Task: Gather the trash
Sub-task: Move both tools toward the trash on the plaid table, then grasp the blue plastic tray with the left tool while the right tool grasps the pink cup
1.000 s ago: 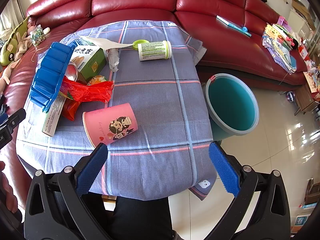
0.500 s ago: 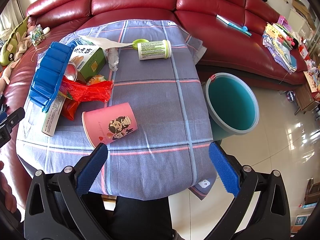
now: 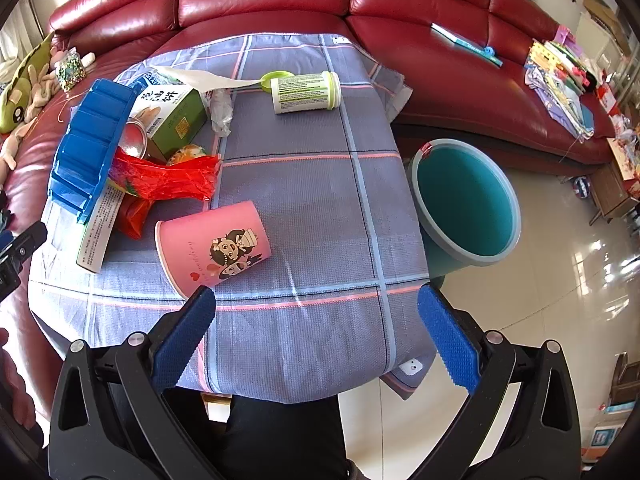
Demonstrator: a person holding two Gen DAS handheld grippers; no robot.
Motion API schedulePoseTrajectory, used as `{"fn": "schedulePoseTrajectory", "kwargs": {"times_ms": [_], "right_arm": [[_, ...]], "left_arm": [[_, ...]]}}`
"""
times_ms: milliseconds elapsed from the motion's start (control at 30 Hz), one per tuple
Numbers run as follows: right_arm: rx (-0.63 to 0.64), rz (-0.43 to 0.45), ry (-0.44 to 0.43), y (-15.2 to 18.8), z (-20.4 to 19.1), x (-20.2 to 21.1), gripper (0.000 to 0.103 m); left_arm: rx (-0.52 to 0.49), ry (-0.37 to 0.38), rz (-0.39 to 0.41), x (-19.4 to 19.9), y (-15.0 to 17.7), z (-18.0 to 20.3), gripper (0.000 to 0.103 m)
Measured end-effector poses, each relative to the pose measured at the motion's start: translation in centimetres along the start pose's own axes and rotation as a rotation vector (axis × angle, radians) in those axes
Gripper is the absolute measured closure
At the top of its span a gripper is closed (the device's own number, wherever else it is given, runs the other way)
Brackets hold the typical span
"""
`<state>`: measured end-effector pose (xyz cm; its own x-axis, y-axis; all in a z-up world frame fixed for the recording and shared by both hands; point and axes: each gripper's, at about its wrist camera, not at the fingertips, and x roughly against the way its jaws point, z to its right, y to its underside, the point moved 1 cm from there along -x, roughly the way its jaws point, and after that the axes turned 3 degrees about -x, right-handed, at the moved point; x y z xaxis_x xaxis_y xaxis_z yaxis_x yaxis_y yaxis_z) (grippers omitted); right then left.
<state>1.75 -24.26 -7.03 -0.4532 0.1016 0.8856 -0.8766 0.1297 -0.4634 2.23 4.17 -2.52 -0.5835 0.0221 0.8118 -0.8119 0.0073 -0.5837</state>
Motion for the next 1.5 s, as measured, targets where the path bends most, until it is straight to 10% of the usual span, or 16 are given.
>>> {"fn": "schedulePoseTrajectory", "kwargs": {"times_ms": [1033, 1433, 1500], "right_arm": [[-0.402, -0.241, -0.361, -3.1, -3.7, -9.6, 0.006], [-0.274, -0.11, -0.409, -4.9, -4.0, -7.0, 0.092], [-0.244, -0.141, -0.427, -4.7, -4.0, -7.3, 0.093]], "left_arm": [[-0.098, 0.007, 0.004, -5.0, -0.1, 0.9, 0.004], [-0.11, -0.039, 0.015, -5.2, -0.4, 2.3, 0.004], [-0.112, -0.057, 0.02, -5.3, -0.5, 2.6, 0.004]]}}
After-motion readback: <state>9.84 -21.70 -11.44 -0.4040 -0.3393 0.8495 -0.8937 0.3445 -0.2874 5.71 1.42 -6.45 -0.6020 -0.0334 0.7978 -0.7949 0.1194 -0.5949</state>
